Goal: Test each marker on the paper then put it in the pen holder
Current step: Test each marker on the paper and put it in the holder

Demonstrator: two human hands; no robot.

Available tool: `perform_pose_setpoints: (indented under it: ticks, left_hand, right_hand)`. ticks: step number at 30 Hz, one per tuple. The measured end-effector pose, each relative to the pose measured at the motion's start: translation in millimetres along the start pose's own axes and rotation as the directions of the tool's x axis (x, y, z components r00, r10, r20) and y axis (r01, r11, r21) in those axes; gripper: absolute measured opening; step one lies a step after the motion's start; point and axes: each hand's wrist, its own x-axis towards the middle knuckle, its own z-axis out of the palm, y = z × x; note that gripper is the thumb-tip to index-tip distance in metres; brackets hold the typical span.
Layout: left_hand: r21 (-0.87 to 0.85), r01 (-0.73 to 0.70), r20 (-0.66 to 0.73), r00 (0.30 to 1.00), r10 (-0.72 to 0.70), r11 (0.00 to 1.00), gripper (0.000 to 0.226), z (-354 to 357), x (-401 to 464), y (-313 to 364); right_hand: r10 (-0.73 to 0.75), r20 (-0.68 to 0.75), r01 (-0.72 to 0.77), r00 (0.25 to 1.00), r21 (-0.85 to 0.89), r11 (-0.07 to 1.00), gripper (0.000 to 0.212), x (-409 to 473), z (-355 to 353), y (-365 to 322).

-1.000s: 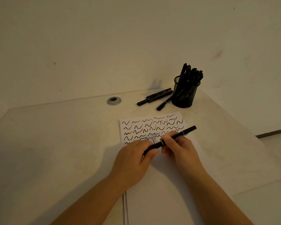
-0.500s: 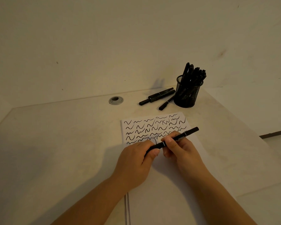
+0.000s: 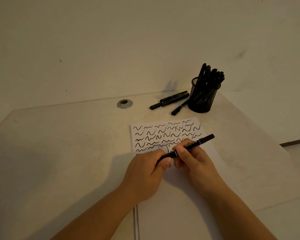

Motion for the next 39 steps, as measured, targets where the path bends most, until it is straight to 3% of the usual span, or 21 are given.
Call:
perform_pose_setpoints:
  ticks: [5, 9, 12, 14, 16, 17, 18, 24, 27, 29, 31, 35, 39]
  left_hand:
    - [0.013, 0.016, 0.000, 1.000, -0.016, 1.000, 0.030, 1, 7, -2]
    - [-0.070, 0.062, -0.058, 0.996, -0.066, 0.996, 0.010, -2, 5, -2]
    - [-0.110, 0.122, -0.134, 0.982, -0.136, 0.986, 0.013, -8, 5, -5]
    - [-0.117, 0.155, -0.148, 0.974, -0.172, 0.981, 0.015, -13, 9, -5]
    - [-0.088, 0.138, -0.109, 0.983, -0.147, 0.986, 0.014, -14, 14, 1]
    - [-0.066, 0.111, -0.087, 0.989, -0.117, 0.992, 0.012, -14, 16, 5]
    - [-0.043, 0.077, -0.073, 0.994, -0.080, 0.996, 0.010, -15, 19, 10]
    - [0.053, -0.087, -0.095, 0.991, 0.091, 0.995, 0.010, -28, 52, 37]
    - [0.044, -0.161, -0.118, 0.979, 0.165, 0.986, 0.021, -28, 68, 47]
    - [-0.041, -0.156, -0.147, 0.978, 0.148, 0.987, 0.032, -26, 81, 47]
    - [-0.032, -0.091, -0.141, 0.986, 0.085, 0.995, 0.036, -23, 97, 40]
    - [0.239, 0.071, -0.010, 0.997, -0.071, 0.968, 0.022, -12, 134, 10]
    - [0.424, 0.117, 0.056, 0.986, -0.155, 0.898, 0.024, 6, 162, -17]
  right_hand:
    - [-0.018, -0.123, 0.004, 0.992, -0.116, 0.993, 0.023, 0, 5, -3]
    - [-0.006, -0.234, -0.060, 0.972, -0.275, 0.960, 0.035, 0, 8, -10]
    - [-0.076, -0.274, -0.052, 0.959, -0.433, 0.900, 0.043, -6, 9, -16]
    - [-0.263, -0.232, 0.065, 0.936, -0.621, 0.781, 0.034, -11, 10, -21]
    - [-0.476, -0.047, 0.206, 0.878, -0.862, 0.464, 0.011, -10, 9, -32]
    - [-0.516, 0.044, 0.243, 0.856, -0.914, 0.324, 0.008, -8, 8, -38]
    - [-0.512, 0.108, 0.262, 0.852, -0.935, 0.238, 0.018, -5, 6, -42]
    - [-0.450, 0.308, 0.388, 0.839, -0.917, 0.096, 0.019, 18, -18, -68]
    - [-0.425, 0.287, 0.369, 0.858, -0.921, 0.124, 0.016, 31, -31, -76]
    - [-0.419, 0.160, 0.263, 0.894, -0.944, 0.200, 0.015, 43, -41, -79]
    - [-0.429, -0.024, 0.138, 0.903, -0.930, 0.342, 0.016, 57, -57, -84]
    - [-0.473, -0.282, 0.070, 0.835, -0.798, 0.599, 0.019, 83, -91, -104]
    - [-0.540, -0.352, 0.156, 0.765, -0.712, 0.685, 0.036, 103, -109, -122]
